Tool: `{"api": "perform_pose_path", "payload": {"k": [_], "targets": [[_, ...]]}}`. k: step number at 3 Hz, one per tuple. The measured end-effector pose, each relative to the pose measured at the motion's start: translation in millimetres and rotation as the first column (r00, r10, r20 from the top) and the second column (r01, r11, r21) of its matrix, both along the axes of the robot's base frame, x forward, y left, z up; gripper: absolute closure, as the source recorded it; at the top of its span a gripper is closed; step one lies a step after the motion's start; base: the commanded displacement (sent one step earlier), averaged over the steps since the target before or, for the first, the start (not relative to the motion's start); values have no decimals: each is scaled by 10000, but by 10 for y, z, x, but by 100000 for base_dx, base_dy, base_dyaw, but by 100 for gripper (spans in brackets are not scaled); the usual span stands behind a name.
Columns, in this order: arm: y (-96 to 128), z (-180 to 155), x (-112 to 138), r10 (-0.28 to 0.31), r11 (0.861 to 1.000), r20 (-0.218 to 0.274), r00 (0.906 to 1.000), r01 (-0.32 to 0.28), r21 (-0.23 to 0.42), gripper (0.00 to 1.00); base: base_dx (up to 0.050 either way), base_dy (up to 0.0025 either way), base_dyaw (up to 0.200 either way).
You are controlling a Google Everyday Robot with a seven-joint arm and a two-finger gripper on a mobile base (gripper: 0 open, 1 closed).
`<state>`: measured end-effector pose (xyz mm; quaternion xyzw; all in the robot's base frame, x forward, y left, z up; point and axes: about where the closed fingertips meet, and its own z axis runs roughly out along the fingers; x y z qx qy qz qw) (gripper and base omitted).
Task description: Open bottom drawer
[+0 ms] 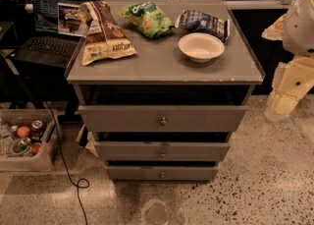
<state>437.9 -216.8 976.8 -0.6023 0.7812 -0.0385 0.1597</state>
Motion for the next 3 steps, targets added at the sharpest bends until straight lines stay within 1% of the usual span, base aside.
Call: {"api": "perform_pose_path", "payload": {"k": [1, 2, 3], "targets": [[-5, 16, -7, -82, 9999, 147, 9999, 84, -133, 0, 0, 0, 0], [-104, -80, -144, -535, 9969, 482, 9974, 506, 596, 0, 0, 0, 0], [-60, -408, -283, -894, 9586, 644, 9939, 682, 2766, 0, 0, 0, 0]]}}
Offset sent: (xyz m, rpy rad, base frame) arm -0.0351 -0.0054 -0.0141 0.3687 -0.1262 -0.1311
